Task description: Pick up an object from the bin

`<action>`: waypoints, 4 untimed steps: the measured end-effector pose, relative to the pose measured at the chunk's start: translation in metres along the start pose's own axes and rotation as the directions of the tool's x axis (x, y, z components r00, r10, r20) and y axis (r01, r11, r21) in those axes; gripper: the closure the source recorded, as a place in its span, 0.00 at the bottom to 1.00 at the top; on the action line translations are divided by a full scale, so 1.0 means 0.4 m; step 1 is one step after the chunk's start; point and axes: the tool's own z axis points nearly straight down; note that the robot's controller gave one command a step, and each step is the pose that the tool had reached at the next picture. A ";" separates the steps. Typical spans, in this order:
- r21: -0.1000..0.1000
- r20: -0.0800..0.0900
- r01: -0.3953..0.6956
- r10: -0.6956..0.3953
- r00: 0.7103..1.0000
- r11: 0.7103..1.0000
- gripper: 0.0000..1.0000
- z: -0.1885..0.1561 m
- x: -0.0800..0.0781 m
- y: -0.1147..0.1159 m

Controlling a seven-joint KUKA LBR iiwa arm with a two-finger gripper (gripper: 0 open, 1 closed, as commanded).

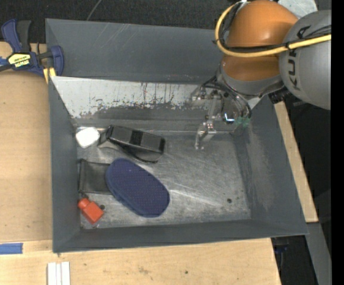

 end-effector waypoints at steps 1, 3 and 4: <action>-0.002 0.000 -0.356 0.356 0.935 0.935 0.00 0.157 0.015 0.086; -0.003 0.008 -0.152 0.152 0.988 0.988 0.00 0.200 0.015 0.158; 0.000 0.006 -0.106 0.106 0.994 0.994 0.00 0.301 0.004 0.237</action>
Offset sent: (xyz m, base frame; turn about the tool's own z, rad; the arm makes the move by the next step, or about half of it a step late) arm -0.0054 0.0333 -0.0607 0.3658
